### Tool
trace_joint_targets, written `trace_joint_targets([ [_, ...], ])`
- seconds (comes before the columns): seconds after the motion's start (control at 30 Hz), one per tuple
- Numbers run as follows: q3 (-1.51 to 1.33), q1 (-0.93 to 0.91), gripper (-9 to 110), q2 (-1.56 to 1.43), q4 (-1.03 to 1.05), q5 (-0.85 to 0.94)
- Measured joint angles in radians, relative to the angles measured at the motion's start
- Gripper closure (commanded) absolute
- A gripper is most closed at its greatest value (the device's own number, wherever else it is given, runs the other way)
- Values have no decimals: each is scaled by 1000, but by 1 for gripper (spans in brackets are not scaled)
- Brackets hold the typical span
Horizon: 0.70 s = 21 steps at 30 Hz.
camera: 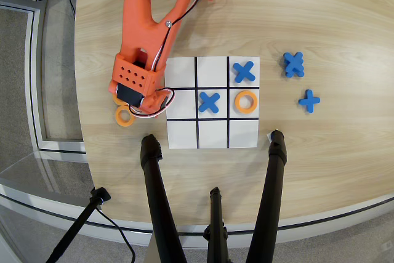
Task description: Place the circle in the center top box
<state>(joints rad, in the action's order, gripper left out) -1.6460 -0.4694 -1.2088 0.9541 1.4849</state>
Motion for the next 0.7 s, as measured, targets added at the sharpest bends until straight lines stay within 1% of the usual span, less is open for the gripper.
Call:
trace_joint_targets([
  [0.5, -83, -3, 102, -55, -52, 8],
  [0.7, -87, -2, 102, -86, 14, -49],
])
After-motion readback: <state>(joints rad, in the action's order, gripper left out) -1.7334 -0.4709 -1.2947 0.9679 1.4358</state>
